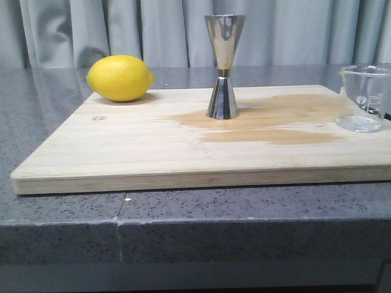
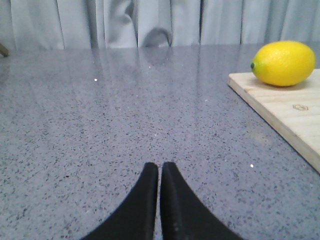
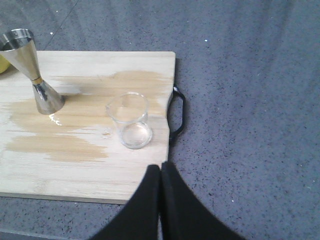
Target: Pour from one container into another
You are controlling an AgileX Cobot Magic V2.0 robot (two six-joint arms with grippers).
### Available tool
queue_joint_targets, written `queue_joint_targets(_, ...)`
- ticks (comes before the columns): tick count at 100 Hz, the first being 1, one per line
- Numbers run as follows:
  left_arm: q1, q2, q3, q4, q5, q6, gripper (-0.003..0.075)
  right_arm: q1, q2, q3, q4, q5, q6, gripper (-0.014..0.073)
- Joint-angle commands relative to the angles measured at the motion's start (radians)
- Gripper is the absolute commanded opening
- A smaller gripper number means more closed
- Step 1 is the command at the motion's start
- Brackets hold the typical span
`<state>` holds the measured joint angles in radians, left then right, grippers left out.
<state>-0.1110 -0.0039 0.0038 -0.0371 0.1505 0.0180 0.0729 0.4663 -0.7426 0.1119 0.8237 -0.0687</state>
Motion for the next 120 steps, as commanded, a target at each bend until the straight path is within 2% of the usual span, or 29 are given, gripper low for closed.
queue_joint_targets(1,0.002,-0.026,0.037,-0.006,-0.15,-0.008,-0.0019,-0.005,0.004,-0.024,0.002,-0.073,-0.003,-0.0075)
queue_joint_targets(98,0.002,-0.026,0.035,-0.006,-0.143,-0.008,-0.0019,-0.005,-0.007,-0.015,0.0,-0.078,-0.003,-0.0075)
queue_joint_targets(108,0.002,-0.026,0.035,-0.006,-0.143,-0.008,-0.0019,-0.014,-0.058,0.044,-0.011,-0.167,-0.003,-0.0075)
queue_joint_targets(120,0.002,-0.026,0.035,-0.006,-0.143,-0.008,-0.0019,-0.026,-0.166,0.202,-0.004,-0.408,-0.003,-0.0075)
